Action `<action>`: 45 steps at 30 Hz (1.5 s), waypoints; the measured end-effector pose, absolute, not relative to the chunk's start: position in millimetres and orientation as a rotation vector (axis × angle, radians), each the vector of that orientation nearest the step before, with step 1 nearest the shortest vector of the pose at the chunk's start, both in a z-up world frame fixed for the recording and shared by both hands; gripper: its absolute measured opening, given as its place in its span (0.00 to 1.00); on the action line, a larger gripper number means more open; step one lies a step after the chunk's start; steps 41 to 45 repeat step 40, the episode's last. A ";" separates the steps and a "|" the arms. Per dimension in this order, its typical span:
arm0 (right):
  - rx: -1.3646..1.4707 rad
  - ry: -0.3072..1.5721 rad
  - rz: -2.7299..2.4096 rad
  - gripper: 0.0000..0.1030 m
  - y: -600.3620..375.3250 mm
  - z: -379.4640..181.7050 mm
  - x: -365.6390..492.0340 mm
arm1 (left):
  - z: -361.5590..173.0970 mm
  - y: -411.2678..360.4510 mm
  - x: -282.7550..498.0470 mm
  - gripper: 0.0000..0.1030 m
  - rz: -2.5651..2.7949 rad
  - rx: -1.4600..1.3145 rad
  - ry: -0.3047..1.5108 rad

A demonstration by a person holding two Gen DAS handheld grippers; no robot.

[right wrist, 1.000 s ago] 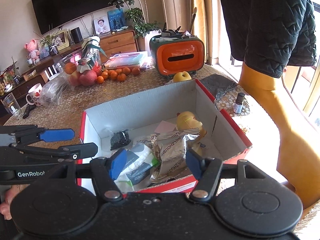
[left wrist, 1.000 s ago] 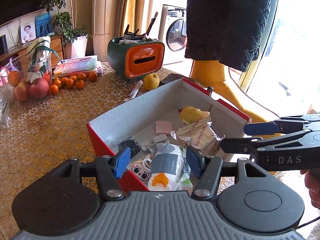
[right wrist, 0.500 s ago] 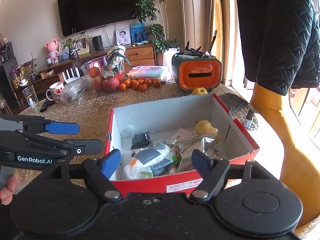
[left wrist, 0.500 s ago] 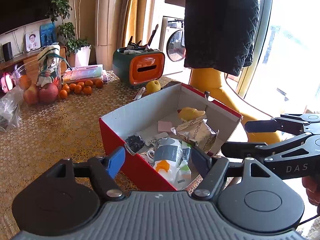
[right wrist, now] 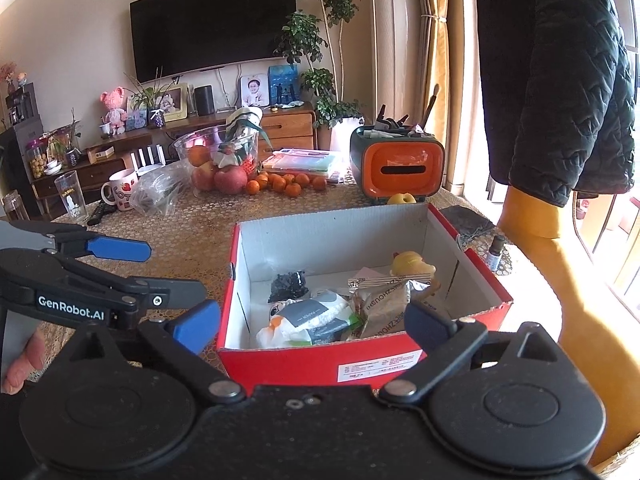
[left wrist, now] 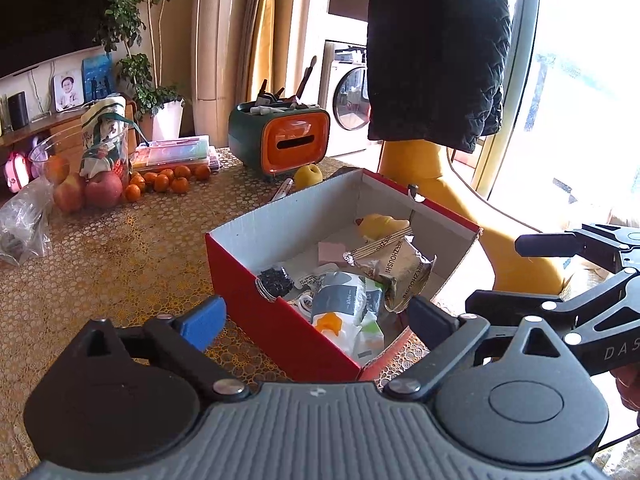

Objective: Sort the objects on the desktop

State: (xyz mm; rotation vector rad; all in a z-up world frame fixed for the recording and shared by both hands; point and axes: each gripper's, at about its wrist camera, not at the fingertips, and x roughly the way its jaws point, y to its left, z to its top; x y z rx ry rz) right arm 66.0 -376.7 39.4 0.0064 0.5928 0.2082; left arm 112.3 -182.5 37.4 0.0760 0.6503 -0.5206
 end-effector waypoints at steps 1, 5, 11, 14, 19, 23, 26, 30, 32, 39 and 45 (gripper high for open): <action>0.009 0.590 0.201 0.98 -377.9 38.9 64.7 | 37.5 -183.1 110.7 0.99 -0.524 0.077 0.647; 0.027 0.585 0.168 0.99 -383.0 35.7 58.9 | 37.0 -184.7 104.9 0.99 -0.538 0.074 0.644; 0.031 0.582 0.147 0.99 -386.4 32.4 48.0 | 36.6 -186.6 94.2 0.99 -0.542 0.092 0.630; 0.024 0.583 0.146 0.99 -385.4 32.3 42.9 | 35.8 -185.0 90.0 0.99 -0.551 0.088 0.634; 0.033 0.580 0.142 0.99 -385.5 32.3 35.3 | 33.5 -180.8 87.7 0.99 -0.534 0.088 0.641; 0.041 0.592 0.129 0.99 -386.5 28.0 32.0 | 32.3 -178.5 88.8 0.99 -0.523 0.086 0.657; 0.057 0.603 0.119 0.99 -388.3 25.3 31.3 | 30.5 -176.0 88.9 0.99 -0.520 0.074 0.666; 0.073 0.605 0.108 0.99 -389.4 25.1 31.0 | 28.1 -173.7 90.5 0.99 -0.519 0.064 0.675; 0.081 0.607 0.104 0.99 -389.2 24.7 31.6 | 27.0 -173.1 90.9 0.99 -0.523 0.060 0.681; 0.120 0.617 0.071 0.99 -386.0 21.9 33.0 | 22.6 -167.7 92.3 0.99 -0.518 0.055 0.691; 0.128 0.618 0.064 0.99 -385.0 21.4 33.1 | 22.1 -164.9 92.8 0.99 -0.521 0.042 0.697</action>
